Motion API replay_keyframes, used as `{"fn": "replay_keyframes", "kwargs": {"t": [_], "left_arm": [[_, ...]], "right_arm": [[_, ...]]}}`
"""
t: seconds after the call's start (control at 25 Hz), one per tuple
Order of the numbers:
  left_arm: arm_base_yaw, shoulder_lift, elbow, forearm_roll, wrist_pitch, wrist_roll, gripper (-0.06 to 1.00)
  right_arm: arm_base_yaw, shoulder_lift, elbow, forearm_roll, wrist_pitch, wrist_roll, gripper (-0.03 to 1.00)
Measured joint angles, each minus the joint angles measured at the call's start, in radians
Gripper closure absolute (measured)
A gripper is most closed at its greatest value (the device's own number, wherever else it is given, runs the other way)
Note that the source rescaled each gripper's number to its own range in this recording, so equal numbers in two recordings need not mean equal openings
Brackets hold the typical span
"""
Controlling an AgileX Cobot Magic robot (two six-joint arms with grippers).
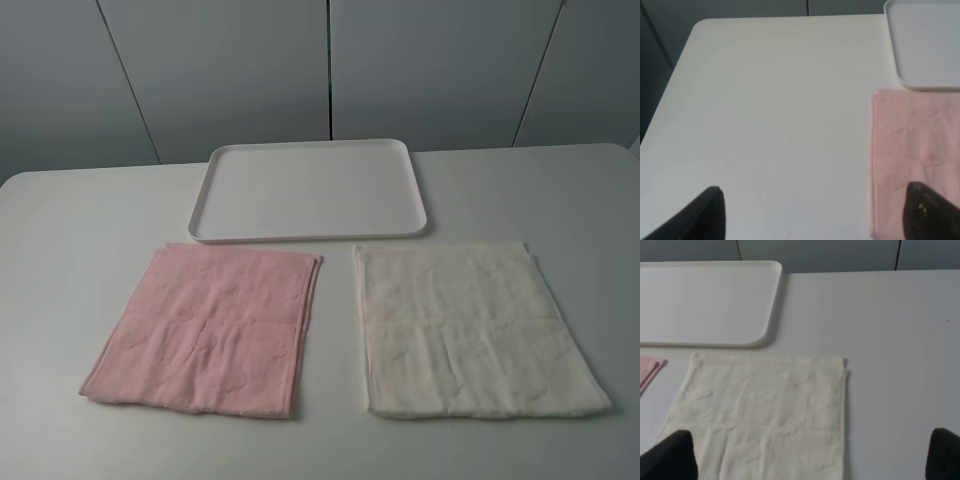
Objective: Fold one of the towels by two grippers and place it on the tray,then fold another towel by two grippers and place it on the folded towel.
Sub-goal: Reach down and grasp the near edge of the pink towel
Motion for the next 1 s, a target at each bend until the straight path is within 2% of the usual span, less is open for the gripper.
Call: {"fn": "replay_keyframes", "kwargs": {"t": [1.0], "left_arm": [[0.0, 0.0, 0.0, 0.0, 0.0, 0.0, 0.02]], "right_arm": [[0.0, 0.0, 0.0, 0.0, 0.0, 0.0, -0.02]]}}
